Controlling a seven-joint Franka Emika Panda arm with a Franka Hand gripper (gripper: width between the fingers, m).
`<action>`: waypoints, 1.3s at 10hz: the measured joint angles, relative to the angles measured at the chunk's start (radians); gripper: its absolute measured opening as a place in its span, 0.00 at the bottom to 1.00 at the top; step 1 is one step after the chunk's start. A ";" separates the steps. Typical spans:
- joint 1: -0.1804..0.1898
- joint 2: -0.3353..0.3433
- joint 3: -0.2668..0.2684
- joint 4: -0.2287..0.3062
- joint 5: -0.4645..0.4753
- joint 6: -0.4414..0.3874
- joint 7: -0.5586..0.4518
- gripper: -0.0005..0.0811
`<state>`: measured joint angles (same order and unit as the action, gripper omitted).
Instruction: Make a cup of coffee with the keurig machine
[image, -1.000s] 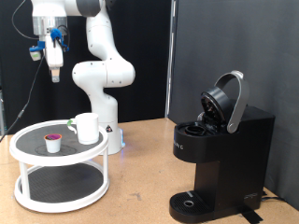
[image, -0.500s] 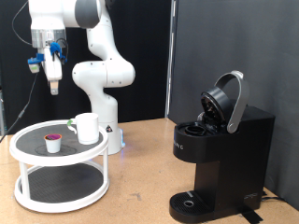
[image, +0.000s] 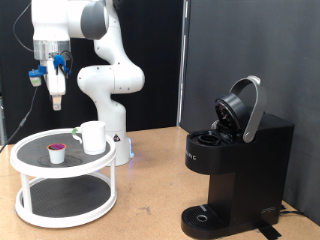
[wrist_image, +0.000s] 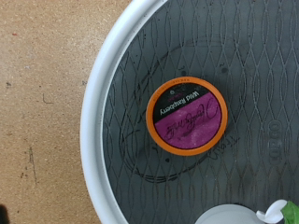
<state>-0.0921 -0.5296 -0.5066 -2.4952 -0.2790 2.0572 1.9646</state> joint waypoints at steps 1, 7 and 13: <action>0.000 0.004 -0.003 -0.009 -0.004 0.010 -0.003 1.00; -0.001 0.026 -0.023 -0.083 -0.064 0.101 -0.003 1.00; -0.004 0.071 -0.047 -0.139 -0.081 0.218 -0.003 1.00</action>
<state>-0.0965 -0.4582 -0.5533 -2.6343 -0.3595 2.2750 1.9619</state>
